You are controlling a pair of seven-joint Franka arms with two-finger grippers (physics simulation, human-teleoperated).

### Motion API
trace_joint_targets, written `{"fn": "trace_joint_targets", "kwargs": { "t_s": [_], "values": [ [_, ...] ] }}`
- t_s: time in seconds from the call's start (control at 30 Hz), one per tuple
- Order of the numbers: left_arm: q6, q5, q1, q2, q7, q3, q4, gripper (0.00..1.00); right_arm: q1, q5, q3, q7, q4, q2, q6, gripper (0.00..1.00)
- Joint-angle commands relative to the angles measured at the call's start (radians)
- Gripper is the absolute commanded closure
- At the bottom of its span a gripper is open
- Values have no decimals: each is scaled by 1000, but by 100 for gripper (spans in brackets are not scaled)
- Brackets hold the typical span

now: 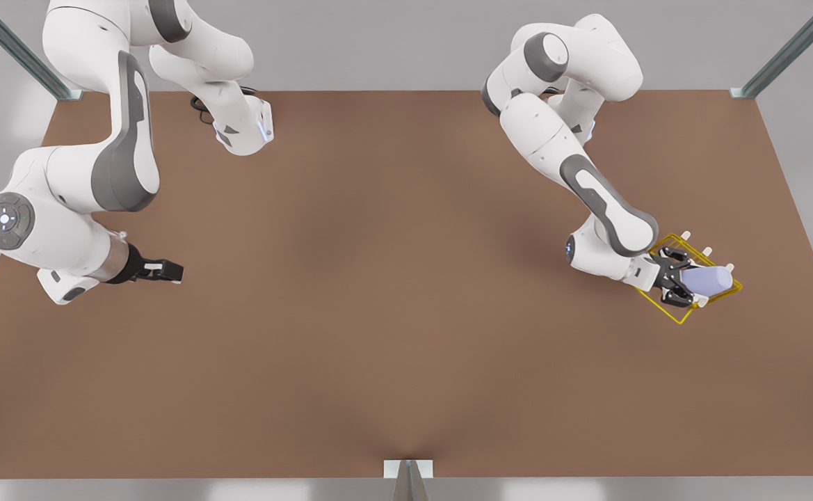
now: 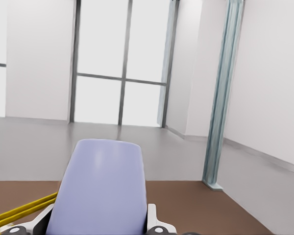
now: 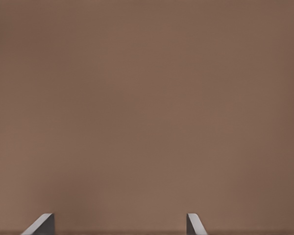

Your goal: Place the cup on the cup holder

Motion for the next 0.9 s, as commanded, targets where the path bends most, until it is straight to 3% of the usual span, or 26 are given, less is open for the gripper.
{"fn": "trace_joint_targets", "kwargs": {
  "t_s": [0.0, 0.23, 0.27, 0.47, 0.57, 0.6, 0.63, 0.67, 0.7, 0.77, 0.8, 0.87],
  "values": [
    [4, 8, 2, 2, -173, 1, -2, 24, -2, 1, -2, -6, 0, -2, -1, 0],
    [2, 10, -4, 3, -172, -1, -12, 24, -8, 2, -3, -8, 4, 7, 2, 0],
    [1, 17, -4, 3, -169, -1, -12, 0, -8, 2, -3, -6, 2, 7, 7, 0],
    [-13, 22, -12, 9, -163, 4, -15, 0, -9, -5, -5, 6, 2, 6, 7, 0],
    [-68, 8, -128, -72, 53, 90, -5, 0, -9, -2, -5, 3, 2, 6, 7, 0],
    [-289, -87, -174, -259, 317, 45, 66, 0, -11, -2, -5, -3, 2, 6, 7, 0],
    [-731, -334, -150, -443, 768, -104, 337, 0, -11, -2, -5, -2, 2, 6, 7, 0],
    [-993, -570, -80, -440, 1228, -165, 589, 0, -11, -2, -5, -5, 2, 6, 7, 0],
    [-1128, -720, -58, -442, 1601, -165, 721, 0, -11, -1, -5, -5, 2, 6, 7, 0],
    [-1383, -1010, 80, -488, 2320, -167, 923, 0, -14, -1, -5, -5, 2, 6, 7, 0],
    [-1437, -1080, 169, -518, 2528, -220, 968, 0, -14, -1, -5, -5, 2, 6, 7, 0],
    [-1431, -1058, 523, -664, 2585, -733, 1041, 0, -19, -1, -5, -5, 2, 6, 7, 0]
  ]
}}
